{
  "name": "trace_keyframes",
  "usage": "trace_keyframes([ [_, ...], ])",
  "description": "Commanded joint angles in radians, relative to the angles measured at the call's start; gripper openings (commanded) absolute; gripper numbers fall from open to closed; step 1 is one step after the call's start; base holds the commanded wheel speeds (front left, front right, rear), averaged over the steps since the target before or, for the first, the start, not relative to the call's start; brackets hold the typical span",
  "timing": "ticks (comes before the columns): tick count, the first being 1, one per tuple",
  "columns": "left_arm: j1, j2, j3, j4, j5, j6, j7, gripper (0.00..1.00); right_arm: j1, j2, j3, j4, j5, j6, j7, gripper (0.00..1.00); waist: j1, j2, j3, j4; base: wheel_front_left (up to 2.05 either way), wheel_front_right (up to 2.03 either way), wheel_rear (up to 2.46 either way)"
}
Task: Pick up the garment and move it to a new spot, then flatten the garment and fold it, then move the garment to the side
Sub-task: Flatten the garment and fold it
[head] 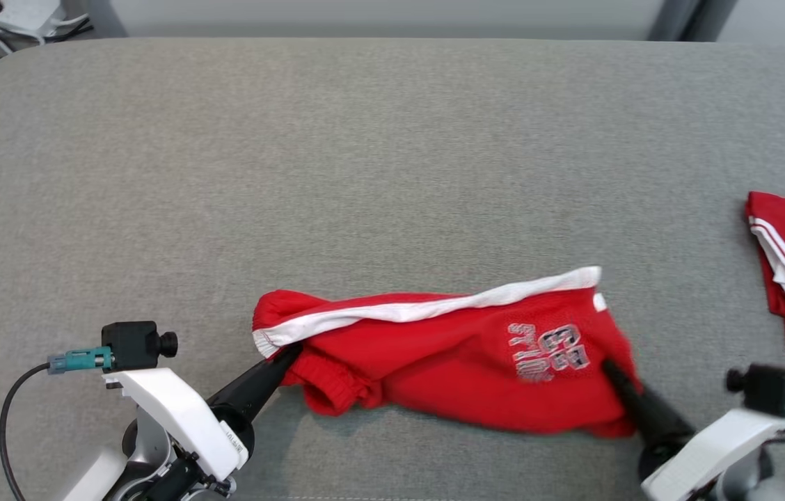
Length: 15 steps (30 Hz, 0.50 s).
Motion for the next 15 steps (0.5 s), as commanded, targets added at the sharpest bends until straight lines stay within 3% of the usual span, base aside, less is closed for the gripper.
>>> trace_keyframes([
  [1,-0.014,0.026,0.047,-0.017,-0.002,0.008,-0.001,0.00,0.021,0.001,0.005,-0.018,-0.027,0.000,-0.010,0.00,0.0000,0.0000,-0.003,-0.017,0.00,0.00,0.00],
  [7,-0.057,-0.014,0.030,0.096,-0.001,0.029,0.017,0.00,0.021,0.112,-0.017,0.053,-0.191,0.000,-0.041,0.00,0.0000,0.0000,0.000,-0.054,0.00,0.00,0.00],
  [8,-0.069,-0.023,0.028,0.118,0.001,0.027,0.017,0.07,0.015,0.130,-0.023,0.069,-0.210,0.000,-0.048,0.00,0.0000,0.0000,0.000,-0.057,0.00,0.00,0.00],
  [9,-0.081,-0.029,0.023,0.141,0.007,0.026,0.019,0.36,0.010,0.144,-0.025,0.089,-0.232,0.000,-0.050,0.16,0.0000,0.0000,-0.001,-0.060,0.00,0.00,0.00],
  [10,-0.094,-0.034,0.020,0.164,0.018,0.027,0.014,0.93,0.005,0.155,-0.028,0.109,-0.254,0.000,-0.052,0.40,0.0000,0.0000,-0.002,-0.062,0.00,0.00,0.00],
  [11,-0.105,-0.039,0.016,0.184,0.030,0.026,0.009,1.00,0.002,0.171,-0.035,0.124,-0.261,0.000,-0.055,0.85,0.0000,0.0000,-0.003,-0.063,0.00,0.00,0.00],
  [12,-0.116,-0.044,0.014,0.204,0.042,0.024,-0.001,1.00,0.000,0.183,-0.041,0.135,-0.268,0.000,-0.060,1.00,0.0000,0.0000,-0.005,-0.063,0.00,0.00,0.00],
  [15,-0.143,-0.050,0.009,0.252,0.098,0.028,-0.053,1.00,-0.004,0.200,-0.063,0.162,-0.301,0.000,-0.076,1.00,0.0000,0.0000,-0.013,-0.062,0.00,0.00,0.00],
])
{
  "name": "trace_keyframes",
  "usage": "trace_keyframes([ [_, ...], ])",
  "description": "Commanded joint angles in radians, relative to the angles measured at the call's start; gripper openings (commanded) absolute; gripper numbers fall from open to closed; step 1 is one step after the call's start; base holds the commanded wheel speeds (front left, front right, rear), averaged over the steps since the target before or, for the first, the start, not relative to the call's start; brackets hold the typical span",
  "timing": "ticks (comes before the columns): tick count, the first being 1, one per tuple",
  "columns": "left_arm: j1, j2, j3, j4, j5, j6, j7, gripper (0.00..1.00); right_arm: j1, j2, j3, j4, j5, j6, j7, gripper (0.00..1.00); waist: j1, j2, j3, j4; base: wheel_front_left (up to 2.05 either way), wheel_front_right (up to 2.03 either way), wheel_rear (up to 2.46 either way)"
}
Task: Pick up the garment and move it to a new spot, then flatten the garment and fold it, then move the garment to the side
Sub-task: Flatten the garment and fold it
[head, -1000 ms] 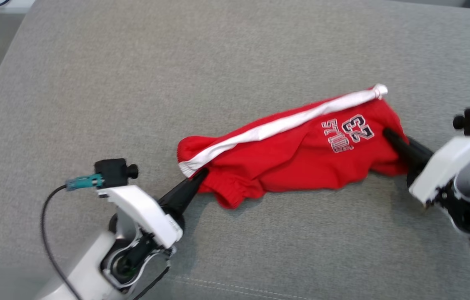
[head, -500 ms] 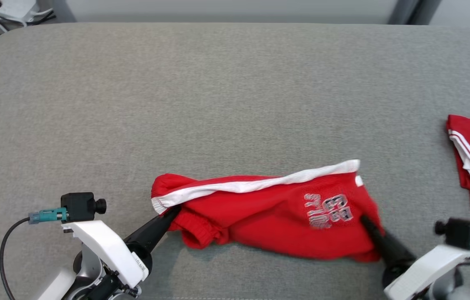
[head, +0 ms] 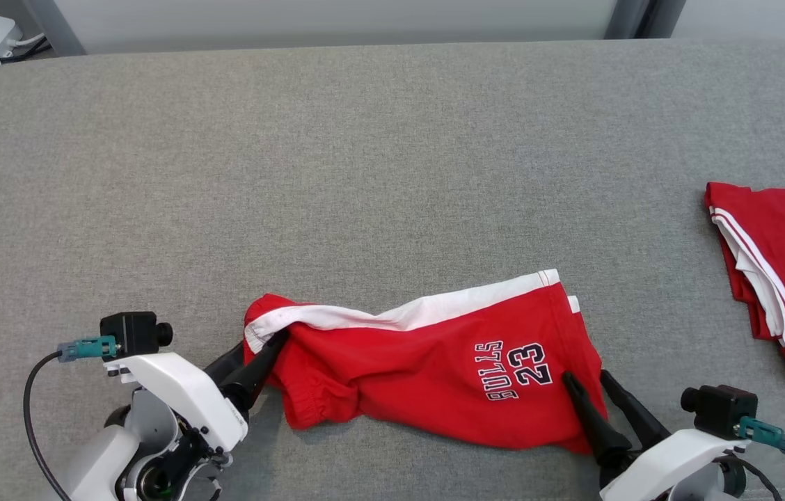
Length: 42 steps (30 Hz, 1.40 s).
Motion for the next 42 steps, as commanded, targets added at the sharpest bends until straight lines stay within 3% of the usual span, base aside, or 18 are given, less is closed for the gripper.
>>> trace_keyframes([
  [1,-0.059,0.038,0.029,0.011,0.065,0.010,-0.052,1.00,-0.018,-0.001,-0.013,-0.006,-0.020,0.000,-0.028,1.00,0.0000,0.0000,-0.010,0.002,0.00,0.00,0.00],
  [4,-0.068,0.046,0.021,0.027,0.144,0.041,-0.127,1.00,-0.004,-0.005,-0.053,-0.001,-0.051,0.000,-0.043,1.00,0.0000,0.0000,-0.027,0.010,0.00,0.00,0.00],
  [8,-0.056,0.054,0.031,0.007,0.246,0.123,-0.265,1.00,0.020,-0.009,-0.139,0.006,-0.139,0.000,-0.054,1.00,0.0000,0.0000,-0.048,0.025,0.00,0.00,0.00],
  [9,-0.056,0.054,0.031,0.007,0.246,0.123,-0.265,1.00,0.020,-0.009,-0.139,0.006,-0.139,0.000,-0.054,1.00,0.0000,0.0000,-0.048,0.025,0.00,0.00,0.00],
  [14,0.002,0.060,0.044,-0.073,0.356,0.250,-0.392,1.00,0.066,0.024,-0.290,-0.033,-0.317,0.000,-0.055,1.00,0.0000,0.0000,-0.077,0.055,0.00,0.00,0.00],
  [20,0.103,0.079,0.057,-0.209,0.535,0.392,-0.428,1.00,0.123,0.059,-0.411,-0.087,-0.497,0.000,-0.055,1.00,0.0000,0.0000,-0.099,0.087,0.00,0.00,0.00],
  [24,0.188,0.069,0.081,-0.282,0.618,0.442,-0.430,1.00,0.166,0.072,-0.452,-0.108,-0.570,0.000,-0.055,1.00,0.0000,0.0000,-0.117,0.111,0.00,0.00,0.00],
  [27,0.233,0.066,0.100,-0.311,0.667,0.440,-0.430,1.00,0.196,0.082,-0.474,-0.127,-0.595,0.000,-0.055,1.00,0.0000,0.0000,-0.133,0.126,0.00,0.00,0.00],
  [35,0.267,0.051,0.160,-0.281,0.736,0.325,-0.431,1.00,0.253,0.116,-0.500,-0.154,-0.636,0.000,-0.055,1.00,0.0000,0.0000,-0.193,0.145,0.00,0.00,0.00],
  [38,0.287,0.021,0.203,-0.258,0.758,0.276,-0.431,1.00,0.269,0.121,-0.497,-0.157,-0.643,0.000,-0.055,1.00,0.0000,0.0000,-0.214,0.139,0.00,0.00,0.00],
  [42,0.299,-0.003,0.225,-0.244,0.771,0.255,-0.431,1.00,0.274,0.125,-0.503,-0.159,-0.642,0.000,-0.055,1.00,0.0000,0.0000,-0.219,0.133,0.00,0.00,0.00],
])
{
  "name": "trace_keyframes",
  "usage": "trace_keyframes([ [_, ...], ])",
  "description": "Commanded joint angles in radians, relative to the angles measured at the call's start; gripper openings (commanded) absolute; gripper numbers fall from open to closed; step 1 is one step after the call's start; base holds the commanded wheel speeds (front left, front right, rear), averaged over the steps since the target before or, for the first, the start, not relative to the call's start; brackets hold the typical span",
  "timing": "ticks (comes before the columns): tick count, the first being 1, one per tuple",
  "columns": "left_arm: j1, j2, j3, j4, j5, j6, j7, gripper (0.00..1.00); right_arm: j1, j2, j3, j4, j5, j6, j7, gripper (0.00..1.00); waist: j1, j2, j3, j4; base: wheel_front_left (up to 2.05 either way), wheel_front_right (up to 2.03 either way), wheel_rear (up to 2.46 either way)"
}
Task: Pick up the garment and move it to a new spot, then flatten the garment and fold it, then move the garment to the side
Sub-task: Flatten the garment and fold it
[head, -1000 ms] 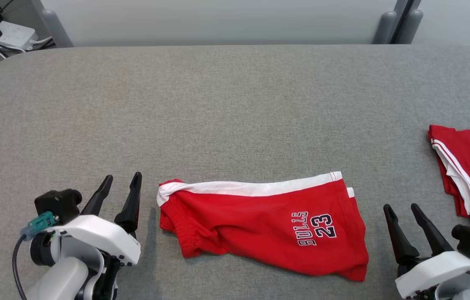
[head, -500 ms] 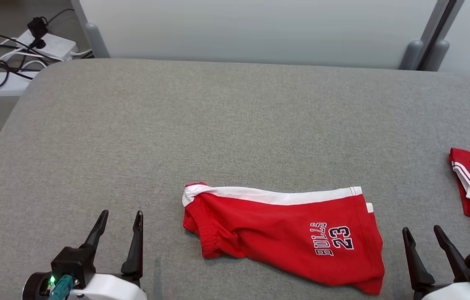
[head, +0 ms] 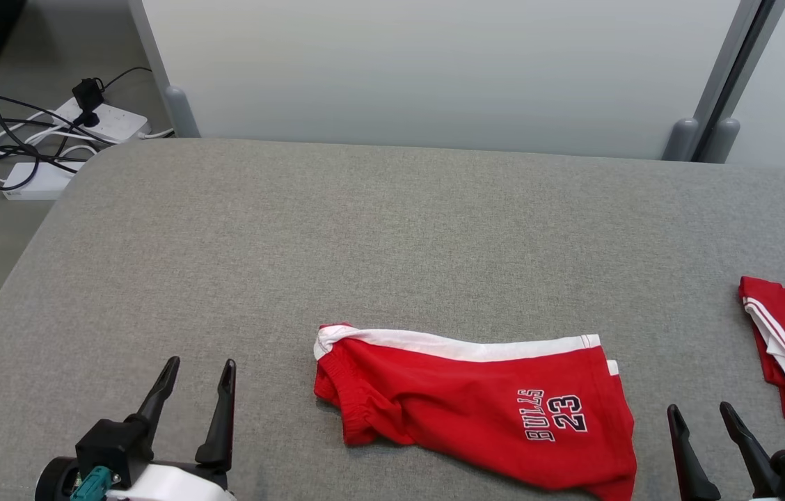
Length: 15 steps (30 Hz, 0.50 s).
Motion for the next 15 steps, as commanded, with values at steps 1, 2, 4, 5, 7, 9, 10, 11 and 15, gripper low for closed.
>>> trace_keyframes([
  [1,-0.017,0.012,0.051,-0.017,0.018,-0.016,-0.009,1.00,-0.004,-0.017,0.014,-0.032,-0.013,0.000,-0.013,1.00,0.0000,-0.0001,-0.001,-0.004,0.00,0.00,0.00],
  [2,-0.013,0.009,0.052,-0.009,0.019,-0.019,-0.009,1.00,-0.002,-0.014,0.010,-0.036,-0.013,0.000,-0.013,1.00,0.0000,-0.0001,-0.002,-0.007,0.00,0.00,0.00],
  [4,-0.009,-0.001,0.063,-0.006,0.023,-0.026,-0.009,1.00,0.003,-0.011,0.002,-0.045,-0.015,0.000,-0.014,1.00,0.0000,-0.0001,-0.004,-0.013,0.00,0.00,0.00],
  [5,-0.006,-0.002,0.065,0.000,0.025,-0.027,-0.009,1.00,0.005,-0.007,-0.001,-0.052,-0.015,0.000,-0.014,1.00,0.0000,-0.0001,-0.005,-0.015,0.00,0.00,0.00],
  [7,-0.003,-0.009,0.075,0.001,0.030,-0.033,-0.009,1.00,0.011,-0.004,-0.003,-0.059,-0.017,0.000,-0.014,1.00,0.0000,-0.0001,-0.006,-0.021,0.00,0.00,0.00],
  [9,-0.001,-0.010,0.076,0.007,0.031,-0.035,-0.009,1.00,0.013,-0.002,-0.003,-0.062,-0.017,0.000,-0.014,1.00,0.0000,-0.0001,-0.007,-0.024,0.00,0.00,0.00],
  [10,-0.001,-0.013,0.083,0.007,0.032,-0.039,-0.009,1.00,0.014,-0.001,-0.003,-0.063,-0.018,0.000,-0.014,1.00,0.0000,-0.0001,-0.007,-0.026,0.00,0.00,0.00],
  [11,0.001,-0.014,0.085,0.012,0.034,-0.040,-0.009,1.00,0.015,-0.001,-0.001,-0.063,-0.018,0.000,-0.014,1.00,0.0000,-0.0001,-0.007,-0.028,0.00,0.00,0.00],
  [15,0.005,-0.022,0.090,0.021,0.036,-0.044,-0.009,1.00,0.014,-0.001,0.002,-0.062,-0.017,0.000,-0.014,1.00,0.0000,-0.0001,-0.007,-0.034,0.00,0.00,0.00],
])
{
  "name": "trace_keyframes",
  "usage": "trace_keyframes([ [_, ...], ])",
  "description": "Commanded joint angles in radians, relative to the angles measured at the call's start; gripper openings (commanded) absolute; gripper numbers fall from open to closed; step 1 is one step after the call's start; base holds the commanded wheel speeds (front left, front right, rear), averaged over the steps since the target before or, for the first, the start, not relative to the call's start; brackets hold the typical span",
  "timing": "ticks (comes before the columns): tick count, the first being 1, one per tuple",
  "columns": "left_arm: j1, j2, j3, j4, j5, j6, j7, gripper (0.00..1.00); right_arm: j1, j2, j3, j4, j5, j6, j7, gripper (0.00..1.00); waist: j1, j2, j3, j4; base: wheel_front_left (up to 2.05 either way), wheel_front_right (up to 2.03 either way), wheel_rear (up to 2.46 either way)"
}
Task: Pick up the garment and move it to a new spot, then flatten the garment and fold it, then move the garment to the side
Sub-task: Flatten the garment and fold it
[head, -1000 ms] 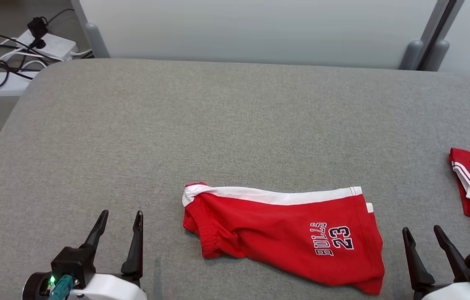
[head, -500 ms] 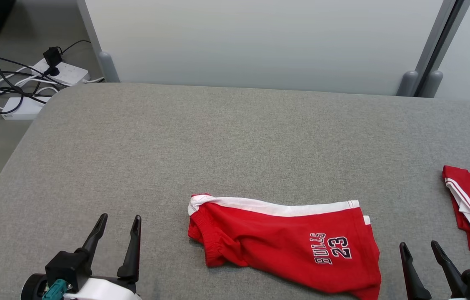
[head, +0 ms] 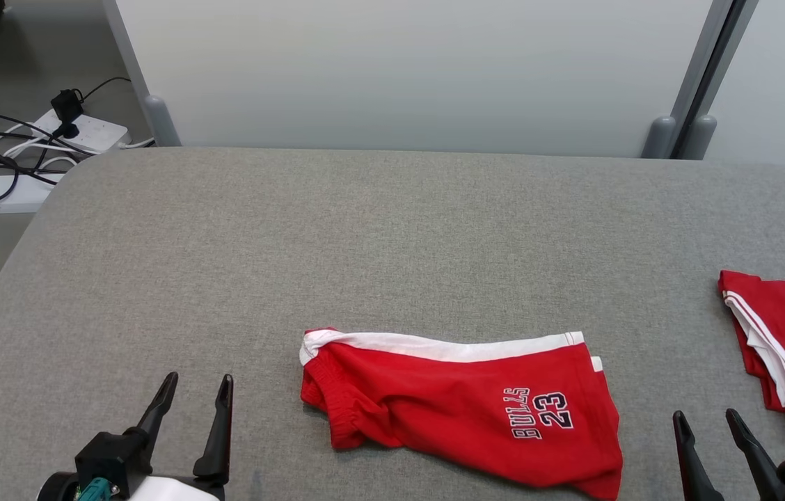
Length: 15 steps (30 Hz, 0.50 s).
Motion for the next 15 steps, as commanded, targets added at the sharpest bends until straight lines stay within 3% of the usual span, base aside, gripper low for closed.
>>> trace_keyframes([
  [1,-0.031,0.016,0.046,-0.020,0.009,-0.005,-0.009,1.00,-0.020,-0.015,0.025,-0.027,-0.008,0.000,-0.014,1.00,0.0000,0.0000,0.000,-0.001,0.00,0.00,0.00],
  [9,-0.032,0.004,0.053,-0.005,0.018,-0.017,-0.009,1.00,-0.027,-0.015,0.029,-0.019,-0.001,0.000,-0.014,1.00,0.0000,0.0000,0.005,0.002,0.00,0.00,0.00],
  [15,-0.051,-0.004,0.044,-0.002,0.020,-0.028,-0.009,1.00,-0.101,-0.041,0.111,0.095,0.055,0.000,-0.004,1.00,0.0000,0.0000,0.020,0.016,0.00,0.00,0.00],
])
